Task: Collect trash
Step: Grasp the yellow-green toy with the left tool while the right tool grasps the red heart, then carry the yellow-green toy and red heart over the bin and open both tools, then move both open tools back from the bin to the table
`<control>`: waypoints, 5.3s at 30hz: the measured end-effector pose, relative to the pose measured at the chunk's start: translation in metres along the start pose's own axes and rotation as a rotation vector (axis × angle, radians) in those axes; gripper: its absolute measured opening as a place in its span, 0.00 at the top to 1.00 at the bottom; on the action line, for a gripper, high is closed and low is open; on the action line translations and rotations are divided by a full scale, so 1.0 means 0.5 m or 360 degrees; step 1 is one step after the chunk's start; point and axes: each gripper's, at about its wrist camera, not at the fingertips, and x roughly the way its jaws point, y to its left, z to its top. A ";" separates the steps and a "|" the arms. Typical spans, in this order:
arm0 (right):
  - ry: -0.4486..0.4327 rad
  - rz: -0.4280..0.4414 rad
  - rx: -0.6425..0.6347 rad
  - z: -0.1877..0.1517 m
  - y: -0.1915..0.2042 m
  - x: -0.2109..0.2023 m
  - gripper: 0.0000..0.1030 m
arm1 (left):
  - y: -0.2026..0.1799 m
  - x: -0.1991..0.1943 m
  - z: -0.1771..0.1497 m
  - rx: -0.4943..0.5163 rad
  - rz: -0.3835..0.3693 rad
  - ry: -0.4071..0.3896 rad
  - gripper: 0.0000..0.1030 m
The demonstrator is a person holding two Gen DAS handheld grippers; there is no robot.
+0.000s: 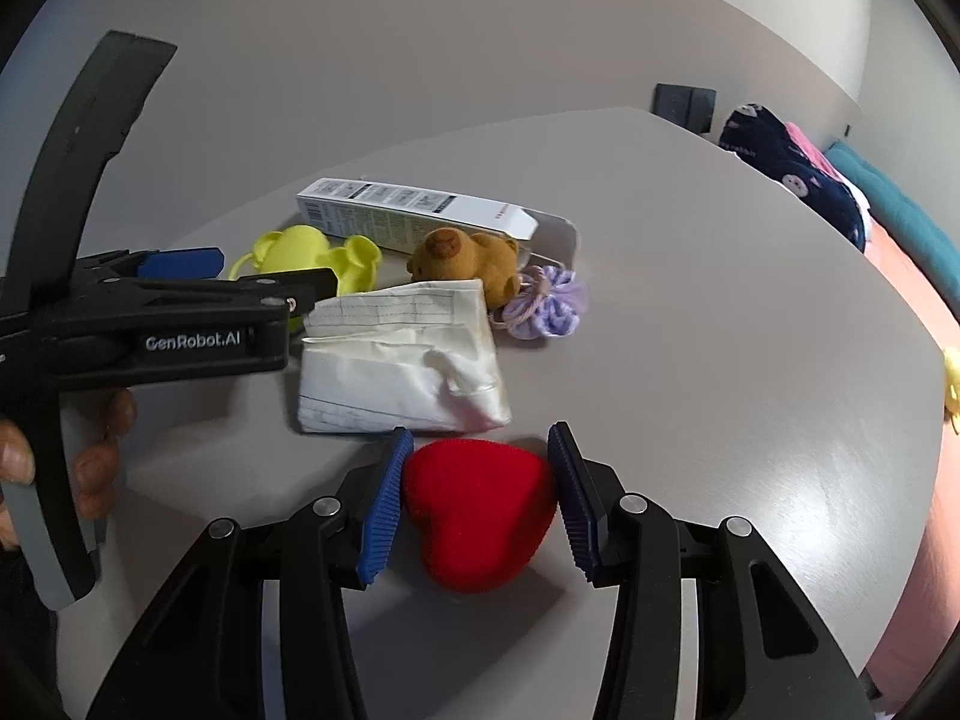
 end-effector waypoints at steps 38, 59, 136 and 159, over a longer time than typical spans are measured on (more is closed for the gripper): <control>-0.0208 -0.0020 0.0224 -0.023 -0.088 -0.174 0.53 | -0.084 -0.169 -0.030 0.0123 -0.0116 -0.0168 0.71; -0.0382 -0.0127 0.0351 -0.072 -0.218 -0.327 0.53 | -0.236 -0.288 -0.002 0.0279 -0.0165 -0.0329 0.71; -0.0363 -0.0979 0.1146 -0.361 -0.811 -0.473 0.14 | -0.862 -0.120 -0.119 0.1045 -0.0490 0.0017 0.06; -0.0412 -0.0752 0.0919 -0.244 -0.600 -0.428 0.03 | -0.598 -0.190 -0.089 0.0788 -0.0363 -0.0126 0.06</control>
